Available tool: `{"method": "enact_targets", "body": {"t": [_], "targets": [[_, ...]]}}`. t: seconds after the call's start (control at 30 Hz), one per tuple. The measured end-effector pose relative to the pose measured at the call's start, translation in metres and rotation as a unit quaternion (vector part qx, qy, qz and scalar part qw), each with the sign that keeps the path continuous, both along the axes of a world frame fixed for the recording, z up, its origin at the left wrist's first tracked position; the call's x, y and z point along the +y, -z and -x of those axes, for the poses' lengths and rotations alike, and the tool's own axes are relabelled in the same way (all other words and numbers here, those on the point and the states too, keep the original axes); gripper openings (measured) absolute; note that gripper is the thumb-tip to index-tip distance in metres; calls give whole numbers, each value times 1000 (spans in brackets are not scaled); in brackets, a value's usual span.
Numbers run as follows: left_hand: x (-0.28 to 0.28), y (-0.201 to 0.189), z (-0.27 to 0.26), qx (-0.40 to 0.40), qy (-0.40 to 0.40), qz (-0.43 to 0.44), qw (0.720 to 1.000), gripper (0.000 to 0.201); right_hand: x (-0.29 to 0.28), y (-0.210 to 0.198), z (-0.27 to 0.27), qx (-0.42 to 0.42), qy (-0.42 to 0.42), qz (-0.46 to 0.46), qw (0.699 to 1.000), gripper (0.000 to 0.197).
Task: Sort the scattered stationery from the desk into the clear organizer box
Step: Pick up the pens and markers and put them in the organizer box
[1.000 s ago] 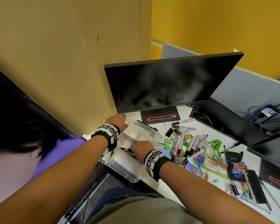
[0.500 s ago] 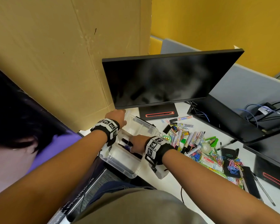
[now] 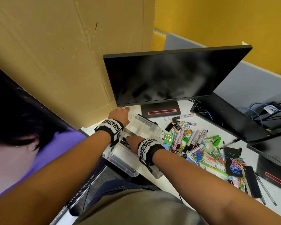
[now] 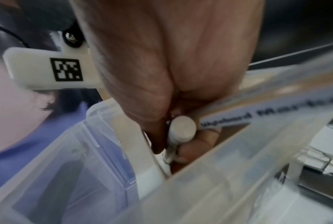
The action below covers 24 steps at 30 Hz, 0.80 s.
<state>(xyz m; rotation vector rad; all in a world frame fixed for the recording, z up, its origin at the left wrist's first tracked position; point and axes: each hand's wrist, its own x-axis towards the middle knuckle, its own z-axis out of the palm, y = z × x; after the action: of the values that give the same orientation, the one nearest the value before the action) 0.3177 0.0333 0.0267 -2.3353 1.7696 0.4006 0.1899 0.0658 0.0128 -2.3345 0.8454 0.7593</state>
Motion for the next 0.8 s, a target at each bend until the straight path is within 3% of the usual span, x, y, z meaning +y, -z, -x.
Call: {"method": "enact_targets", "body": {"t": [0.33, 0.5, 0.8], "targets": [[-1, -1, 1, -3, -2, 1, 1000, 43, -6, 1, -8, -39, 10, -18, 999, 41], [0, -2, 1, -7, 5, -3, 1000, 43, -8, 4, -10, -4, -1, -40, 999, 40], [0, -2, 6, -19, 16, -6, 1000, 46, -12, 9, -1, 15, -22, 0, 1000, 30]]}}
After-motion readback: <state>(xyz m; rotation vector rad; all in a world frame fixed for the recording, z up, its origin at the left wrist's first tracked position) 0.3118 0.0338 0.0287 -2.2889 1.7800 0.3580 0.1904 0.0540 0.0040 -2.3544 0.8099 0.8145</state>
